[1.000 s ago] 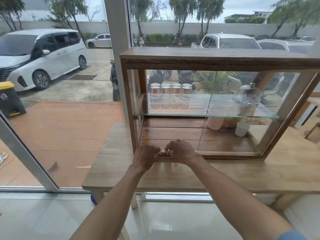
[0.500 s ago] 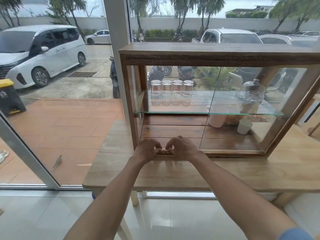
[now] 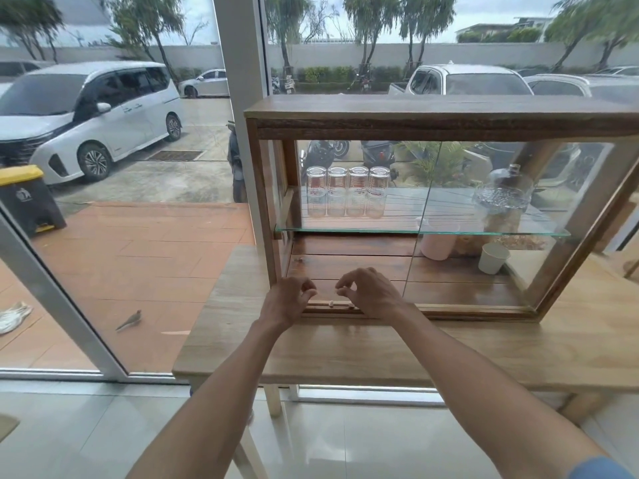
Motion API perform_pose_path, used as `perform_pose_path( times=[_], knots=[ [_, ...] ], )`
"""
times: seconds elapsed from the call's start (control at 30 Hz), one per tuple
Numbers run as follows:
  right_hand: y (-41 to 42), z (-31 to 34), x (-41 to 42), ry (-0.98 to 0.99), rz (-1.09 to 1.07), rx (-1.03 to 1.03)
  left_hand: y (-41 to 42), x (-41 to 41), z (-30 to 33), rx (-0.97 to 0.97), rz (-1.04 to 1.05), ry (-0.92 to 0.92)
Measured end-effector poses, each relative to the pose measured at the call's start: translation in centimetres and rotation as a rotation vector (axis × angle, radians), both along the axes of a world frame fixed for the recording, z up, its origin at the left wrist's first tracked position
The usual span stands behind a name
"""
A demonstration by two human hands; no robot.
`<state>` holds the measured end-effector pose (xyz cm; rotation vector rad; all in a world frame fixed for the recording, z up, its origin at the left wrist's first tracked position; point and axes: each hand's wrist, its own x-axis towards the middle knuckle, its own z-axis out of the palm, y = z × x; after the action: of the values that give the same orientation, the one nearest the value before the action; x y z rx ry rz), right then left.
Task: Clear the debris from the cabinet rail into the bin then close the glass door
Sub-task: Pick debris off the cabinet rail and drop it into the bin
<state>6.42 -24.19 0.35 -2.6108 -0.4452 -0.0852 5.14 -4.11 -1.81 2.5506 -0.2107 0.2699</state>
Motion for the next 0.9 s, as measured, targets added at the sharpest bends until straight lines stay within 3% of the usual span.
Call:
perform_pose_path(
  times=[0.3, 0.63, 0.9],
  knots=[
    [1.2, 0.8, -1.9, 0.111, -0.011, 0.273, 1.4, -3.1, 1.4, -0.234, 0.034, 0.082],
    [5.3, -1.0, -6.7, 0.319, 0.125, 0.445, 5.9, -10.1, 1.0, -0.477, 0.154, 0.103],
    [12.9, -4.0, -11.9, 0.501, 0.316, 0.506, 11.8, -19.8, -2.3, -0.485, 0.385, 0.08]
  ],
)
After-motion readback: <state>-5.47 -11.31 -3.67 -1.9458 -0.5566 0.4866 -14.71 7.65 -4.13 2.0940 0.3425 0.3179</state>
